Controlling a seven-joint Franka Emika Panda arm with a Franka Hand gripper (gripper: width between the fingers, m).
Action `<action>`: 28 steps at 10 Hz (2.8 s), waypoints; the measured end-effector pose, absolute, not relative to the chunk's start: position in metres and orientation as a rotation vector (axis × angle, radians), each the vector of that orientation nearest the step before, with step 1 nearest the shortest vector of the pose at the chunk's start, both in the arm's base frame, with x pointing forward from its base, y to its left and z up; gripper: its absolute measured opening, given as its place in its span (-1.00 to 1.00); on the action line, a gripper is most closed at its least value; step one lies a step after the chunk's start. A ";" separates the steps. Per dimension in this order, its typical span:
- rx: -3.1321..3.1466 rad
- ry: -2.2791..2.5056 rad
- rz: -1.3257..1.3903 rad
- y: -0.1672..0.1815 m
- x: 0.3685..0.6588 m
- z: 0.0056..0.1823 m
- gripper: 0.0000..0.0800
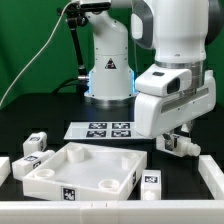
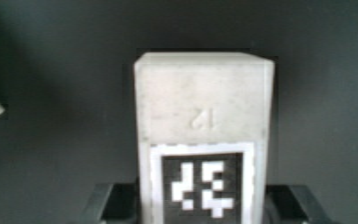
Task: Assemble one leg
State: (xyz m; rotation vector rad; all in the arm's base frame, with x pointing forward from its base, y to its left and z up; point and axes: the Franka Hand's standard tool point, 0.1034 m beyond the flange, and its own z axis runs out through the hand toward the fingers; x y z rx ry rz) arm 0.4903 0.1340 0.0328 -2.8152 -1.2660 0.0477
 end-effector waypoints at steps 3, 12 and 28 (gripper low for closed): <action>-2.777 -1.343 0.048 0.131 0.491 0.033 -0.30; -2.006 -2.332 0.080 0.114 0.496 0.026 -0.30; -0.834 -3.067 0.144 0.108 0.504 0.064 0.59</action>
Offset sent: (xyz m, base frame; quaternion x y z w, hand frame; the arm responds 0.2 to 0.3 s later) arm 0.0000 0.0000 0.0000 0.0000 0.0000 -0.1296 0.9916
